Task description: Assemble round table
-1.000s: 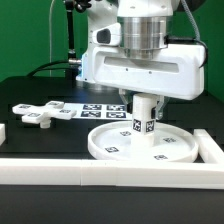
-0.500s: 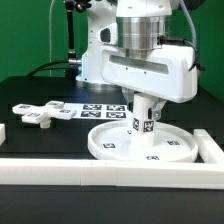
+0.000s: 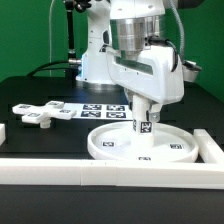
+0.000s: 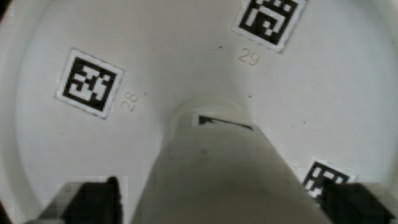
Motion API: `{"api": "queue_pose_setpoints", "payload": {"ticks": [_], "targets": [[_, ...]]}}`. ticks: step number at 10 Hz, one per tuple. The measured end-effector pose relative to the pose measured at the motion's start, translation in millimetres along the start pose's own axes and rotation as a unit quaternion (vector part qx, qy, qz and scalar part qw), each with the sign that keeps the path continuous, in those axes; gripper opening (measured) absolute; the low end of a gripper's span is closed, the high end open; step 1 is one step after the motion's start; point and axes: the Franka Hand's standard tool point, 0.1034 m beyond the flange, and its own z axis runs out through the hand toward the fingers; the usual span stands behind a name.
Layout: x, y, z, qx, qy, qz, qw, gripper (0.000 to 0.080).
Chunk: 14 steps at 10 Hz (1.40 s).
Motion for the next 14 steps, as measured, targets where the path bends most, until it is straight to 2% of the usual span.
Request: {"api": "queue_pose_setpoints", "payload": {"ticks": [1, 2, 3, 6, 11, 12, 13, 14], "targets": [[-1.3, -0.4, -0.4, 0.0, 0.0, -0.012, 1.0, 0.0579], [-6.4, -2.7, -4.1, -0.001, 0.005, -0.067, 0.998, 0.0637], [-11.1, -1.4, -8.7, 0.0, 0.005, -0.118, 0.993, 0.0637], [-16.8, 18.2, -22.0, -0.003, -0.004, -0.198, 0.98, 0.0649], [-19.0, 17.8, -18.3, -0.006, -0.003, -0.208, 0.978, 0.0649], [-22.7, 22.4, -20.1, -0.006, -0.001, -0.253, 0.968, 0.0649], [-21.3, 34.8, -24.6, -0.007, -0.004, -0.305, 0.952, 0.0649], [-16.3, 46.3, -28.7, -0.005, -0.007, -0.321, 0.947, 0.0649]]}}
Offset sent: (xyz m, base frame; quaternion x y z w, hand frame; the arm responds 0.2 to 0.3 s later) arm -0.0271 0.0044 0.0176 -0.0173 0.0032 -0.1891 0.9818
